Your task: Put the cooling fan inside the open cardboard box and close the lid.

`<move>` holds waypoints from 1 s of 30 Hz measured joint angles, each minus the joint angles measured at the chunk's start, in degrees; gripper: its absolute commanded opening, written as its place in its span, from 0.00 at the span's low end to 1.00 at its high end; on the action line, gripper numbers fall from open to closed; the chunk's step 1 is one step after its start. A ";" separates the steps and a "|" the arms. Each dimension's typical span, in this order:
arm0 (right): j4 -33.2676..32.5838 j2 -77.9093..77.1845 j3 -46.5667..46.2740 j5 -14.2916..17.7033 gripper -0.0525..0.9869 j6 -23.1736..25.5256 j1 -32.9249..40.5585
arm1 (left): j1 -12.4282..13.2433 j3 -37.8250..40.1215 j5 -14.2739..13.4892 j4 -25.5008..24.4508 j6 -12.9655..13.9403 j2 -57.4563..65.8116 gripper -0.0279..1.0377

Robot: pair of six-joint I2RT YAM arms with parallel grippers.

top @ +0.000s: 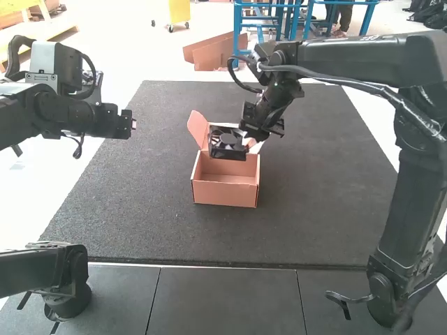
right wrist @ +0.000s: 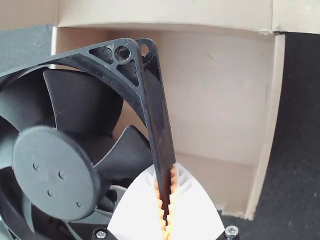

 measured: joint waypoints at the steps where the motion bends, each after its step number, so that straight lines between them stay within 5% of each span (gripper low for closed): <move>1: 0.02 0.61 0.00 0.00 0.04 0.09 -0.02 | 0.00 0.00 -0.02 0.02 -0.11 0.00 0.94; 23: 5.33 7.06 -6.38 0.07 0.05 0.09 0.22 | 0.00 0.02 0.00 0.00 -1.42 0.00 0.94; 30: 7.04 7.19 -6.73 -0.20 0.39 0.04 0.59 | 0.00 0.02 0.00 -0.44 -1.79 0.00 0.94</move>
